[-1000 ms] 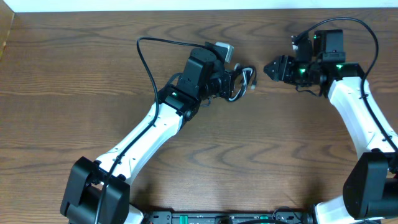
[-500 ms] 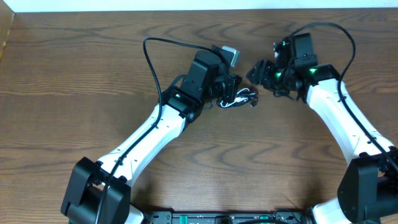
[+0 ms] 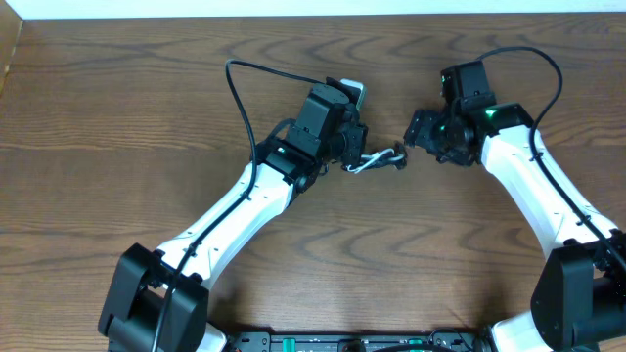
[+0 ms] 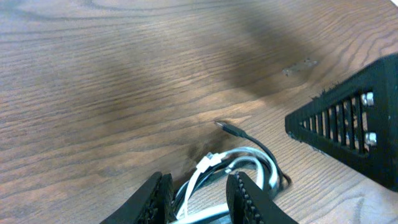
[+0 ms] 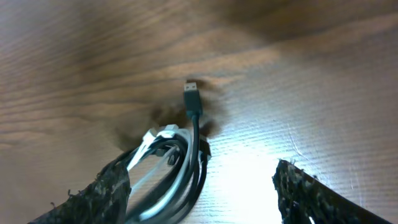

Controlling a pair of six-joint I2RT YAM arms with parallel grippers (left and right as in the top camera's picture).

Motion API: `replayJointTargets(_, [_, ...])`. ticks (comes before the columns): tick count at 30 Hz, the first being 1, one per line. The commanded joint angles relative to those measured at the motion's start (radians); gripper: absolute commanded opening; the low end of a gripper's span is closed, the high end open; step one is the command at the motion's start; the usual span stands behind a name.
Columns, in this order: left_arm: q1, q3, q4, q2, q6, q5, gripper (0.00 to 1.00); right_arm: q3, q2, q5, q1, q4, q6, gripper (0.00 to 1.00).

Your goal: Untangle cables

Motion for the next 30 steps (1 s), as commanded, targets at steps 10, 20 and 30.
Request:
replayJointTargets(10, [0.002,-0.006,-0.038,0.022,0.030,-0.028,0.35,-0.213,0.000,-0.010,0.030,0.126,0.096,0.73])
replayJointTargets(20, [0.001,-0.006,-0.085,0.022,0.029,-0.129,0.43,-0.258,0.000,-0.016,0.108,0.087,0.027,0.65])
replayJointTargets(30, [0.001,-0.006,-0.152,0.022,0.028,-0.124,0.43,-0.326,0.000,0.085,0.174,0.156,0.036,0.56])
